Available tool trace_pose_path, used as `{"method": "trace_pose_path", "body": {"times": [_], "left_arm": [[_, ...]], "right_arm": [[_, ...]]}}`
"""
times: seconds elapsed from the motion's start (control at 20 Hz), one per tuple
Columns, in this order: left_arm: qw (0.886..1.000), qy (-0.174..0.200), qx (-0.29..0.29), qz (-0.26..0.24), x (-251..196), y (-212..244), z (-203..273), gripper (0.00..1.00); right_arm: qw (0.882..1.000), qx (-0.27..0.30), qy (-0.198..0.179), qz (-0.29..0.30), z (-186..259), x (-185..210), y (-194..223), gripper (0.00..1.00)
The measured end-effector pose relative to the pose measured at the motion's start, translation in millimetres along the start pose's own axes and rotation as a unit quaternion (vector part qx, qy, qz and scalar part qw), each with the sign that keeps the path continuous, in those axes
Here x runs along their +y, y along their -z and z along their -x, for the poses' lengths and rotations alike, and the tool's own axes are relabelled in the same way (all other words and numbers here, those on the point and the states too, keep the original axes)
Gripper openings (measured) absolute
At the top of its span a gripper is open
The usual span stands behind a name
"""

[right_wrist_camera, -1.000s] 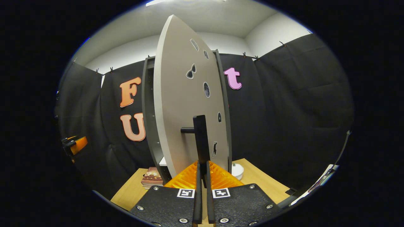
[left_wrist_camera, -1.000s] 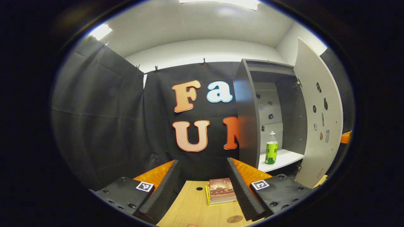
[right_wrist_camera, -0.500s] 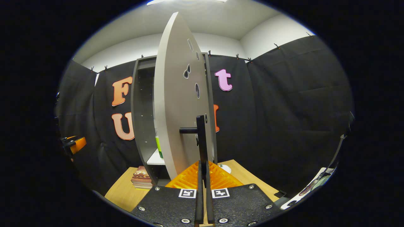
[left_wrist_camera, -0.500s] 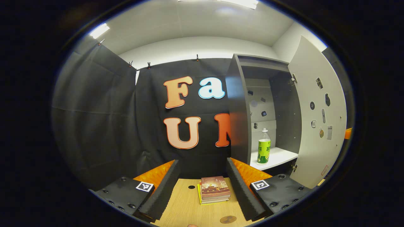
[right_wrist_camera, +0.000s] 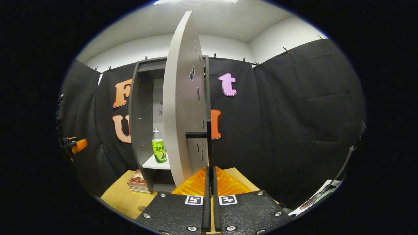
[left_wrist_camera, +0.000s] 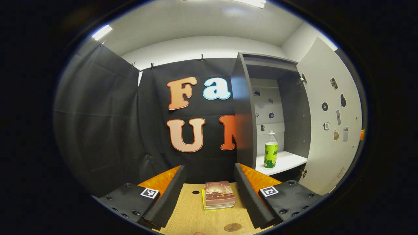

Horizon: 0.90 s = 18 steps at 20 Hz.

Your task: Open the cabinet door with the right hand, grasp the bottle in the cabinet with the left hand and place it on the coaster, then close the cabinet door with the right hand.

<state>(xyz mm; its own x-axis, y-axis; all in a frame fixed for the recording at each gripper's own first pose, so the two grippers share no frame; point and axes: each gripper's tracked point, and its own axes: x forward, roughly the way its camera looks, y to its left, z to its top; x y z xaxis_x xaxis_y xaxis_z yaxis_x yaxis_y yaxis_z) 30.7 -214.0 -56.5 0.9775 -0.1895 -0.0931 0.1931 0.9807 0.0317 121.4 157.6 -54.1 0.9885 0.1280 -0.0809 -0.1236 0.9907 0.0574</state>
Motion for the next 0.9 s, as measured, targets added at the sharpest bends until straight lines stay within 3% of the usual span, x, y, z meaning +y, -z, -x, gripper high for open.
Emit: {"method": "trace_pose_path", "body": {"times": [0.3, 0.65, 0.9], "left_arm": [[1.000, 0.001, 0.005, 0.010, -43, -5, -1, 0.97], [1.000, -0.001, 0.008, 0.012, -110, -8, -10, 0.97], [1.000, -0.003, 0.003, 0.010, -157, -6, -35, 0.97]], "right_arm": [[1.000, 0.001, 0.008, -0.006, 0, -16, 0, 0.04], [0.998, 0.009, -0.056, -0.016, 1, -8, 3, 0.03], [0.992, 0.021, -0.112, -0.060, 9, 11, 2, 0.11]]}}
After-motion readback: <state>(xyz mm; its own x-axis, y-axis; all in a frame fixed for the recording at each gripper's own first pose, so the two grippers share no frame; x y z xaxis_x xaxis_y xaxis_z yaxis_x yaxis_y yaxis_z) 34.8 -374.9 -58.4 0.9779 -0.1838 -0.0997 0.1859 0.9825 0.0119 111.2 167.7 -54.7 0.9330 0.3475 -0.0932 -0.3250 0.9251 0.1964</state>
